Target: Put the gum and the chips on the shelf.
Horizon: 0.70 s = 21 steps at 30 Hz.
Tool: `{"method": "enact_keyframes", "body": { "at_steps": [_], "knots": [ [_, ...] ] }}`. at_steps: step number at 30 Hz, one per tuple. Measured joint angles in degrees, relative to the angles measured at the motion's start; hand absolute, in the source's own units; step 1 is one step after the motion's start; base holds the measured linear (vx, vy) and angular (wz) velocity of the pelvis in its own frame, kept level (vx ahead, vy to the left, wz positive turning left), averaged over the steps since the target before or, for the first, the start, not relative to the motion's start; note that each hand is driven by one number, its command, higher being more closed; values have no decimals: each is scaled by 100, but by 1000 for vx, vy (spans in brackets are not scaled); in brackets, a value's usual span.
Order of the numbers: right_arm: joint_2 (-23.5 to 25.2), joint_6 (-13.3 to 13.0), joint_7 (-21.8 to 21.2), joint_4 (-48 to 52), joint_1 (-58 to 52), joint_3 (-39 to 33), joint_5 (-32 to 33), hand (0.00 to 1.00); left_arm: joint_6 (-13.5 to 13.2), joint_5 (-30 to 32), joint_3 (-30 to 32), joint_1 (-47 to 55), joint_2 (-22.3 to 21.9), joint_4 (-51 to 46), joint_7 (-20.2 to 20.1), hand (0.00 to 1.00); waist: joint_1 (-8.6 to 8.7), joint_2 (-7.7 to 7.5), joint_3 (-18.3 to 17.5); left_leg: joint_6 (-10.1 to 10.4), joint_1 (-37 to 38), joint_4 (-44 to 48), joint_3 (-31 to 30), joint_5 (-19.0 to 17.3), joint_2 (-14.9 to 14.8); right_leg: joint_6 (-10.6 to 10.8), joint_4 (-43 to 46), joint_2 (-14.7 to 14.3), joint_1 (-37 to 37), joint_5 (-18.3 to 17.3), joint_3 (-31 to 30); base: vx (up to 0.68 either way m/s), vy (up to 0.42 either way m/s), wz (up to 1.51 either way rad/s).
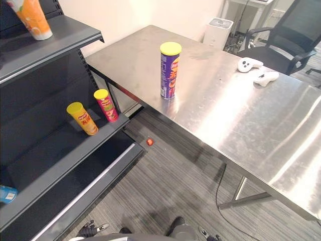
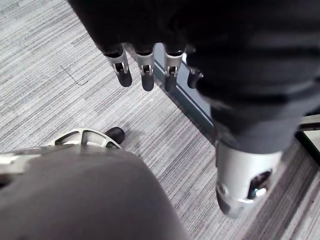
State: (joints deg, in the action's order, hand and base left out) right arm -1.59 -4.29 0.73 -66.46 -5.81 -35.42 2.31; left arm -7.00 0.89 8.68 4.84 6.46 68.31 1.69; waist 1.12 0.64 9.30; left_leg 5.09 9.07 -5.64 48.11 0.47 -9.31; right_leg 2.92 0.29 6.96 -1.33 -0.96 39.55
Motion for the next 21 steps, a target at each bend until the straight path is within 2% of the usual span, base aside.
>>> {"method": "enact_keyframes", "body": {
  "at_steps": [2,3,4,5,6,7,8,9,10,11,13,15,16,18,21],
  "knots": [
    [26,-1,0,-8,40,0,0,0,2,-19,193,11,-1,-2,0,0,-15,-27,-36,42,-2,56,147,-26,-48,-37,-184,-96,-17,44,-131,-9,-22,-37],
    [46,-2,0,-77,84,8,2,0,4,-64,320,7,21,-4,-2,0,-19,-118,-33,73,-130,629,214,-220,-251,-44,-208,-104,3,39,-235,29,-4,-37],
    [41,-3,1,-142,120,20,4,0,6,-80,419,7,42,-4,1,0,-62,-143,-31,79,-246,1188,300,-398,-438,-58,-206,-102,12,31,-304,22,0,-57],
    [19,-5,4,-218,118,146,20,0,4,-98,543,0,57,-7,8,0,-113,-176,-15,30,-373,1974,330,-504,-732,-64,-203,-79,10,28,-482,16,1,-58],
    [5,-6,5,-236,113,231,30,0,3,-189,595,-7,54,-11,17,0,-139,-201,-26,8,-427,2335,307,-517,-852,-66,-204,-67,-5,28,-578,43,16,-74],
    [-12,-14,-2,-209,121,224,40,0,3,-324,719,5,-2,-16,33,0,-147,-189,-25,-43,-537,3049,155,-546,-1087,-190,-192,-77,-79,46,-773,91,35,-69],
    [-77,-20,8,-200,127,223,43,0,2,-484,752,41,-54,-24,43,0,-147,-102,18,-67,-869,3671,-500,-628,-1251,-314,-127,-71,-110,38,-907,88,51,-62],
    [-131,-19,10,-201,125,222,47,0,2,-563,746,52,-85,-28,47,0,-132,-54,9,-46,-1013,3675,-991,-736,-1149,-318,-102,-53,-94,36,-986,83,99,-61],
    [-226,-18,13,-220,146,220,48,0,-3,-713,738,63,-195,-86,56,0,-144,73,22,14,-1134,3410,-1742,-883,-881,-290,-98,21,-96,55,-1117,71,140,-62],
    [-277,-22,20,-222,167,212,58,0,-9,-752,720,87,-233,-111,57,0,-116,109,16,21,-1178,2947,-2174,-909,-595,-236,-107,120,-101,84,-1243,81,155,-61],
    [-282,-28,20,-224,167,209,102,0,-44,-751,671,81,-232,-122,54,0,-126,106,17,53,-1201,2097,-2723,-874,-265,-106,-121,238,-101,120,-1439,68,172,-50],
    [-281,-29,18,-226,167,210,107,0,-56,-747,668,92,-261,-118,54,0,-129,155,8,139,-1201,1350,-3394,-562,-69,77,-190,212,-99,175,-1589,84,267,-50],
    [-309,-34,13,-225,171,207,107,0,-61,-749,644,121,-312,-115,54,0,-153,265,-4,159,-1230,1146,-3758,-261,-60,212,-311,93,-124,252,-1724,106,273,-54],
    [-123,-73,2,-249,159,201,106,0,-63,-728,558,149,-138,-116,43,0,-133,43,-89,72,-1188,1147,-3553,-460,180,427,-580,304,-237,408,-1864,113,204,-38],
    [-4,-104,2,-253,76,6,112,0,-55,-691,525,152,-45,-113,40,0,-134,-137,-125,-63,-930,879,-3384,-496,509,496,-519,615,-272,472,-2042,106,190,-15]
  ]
}}
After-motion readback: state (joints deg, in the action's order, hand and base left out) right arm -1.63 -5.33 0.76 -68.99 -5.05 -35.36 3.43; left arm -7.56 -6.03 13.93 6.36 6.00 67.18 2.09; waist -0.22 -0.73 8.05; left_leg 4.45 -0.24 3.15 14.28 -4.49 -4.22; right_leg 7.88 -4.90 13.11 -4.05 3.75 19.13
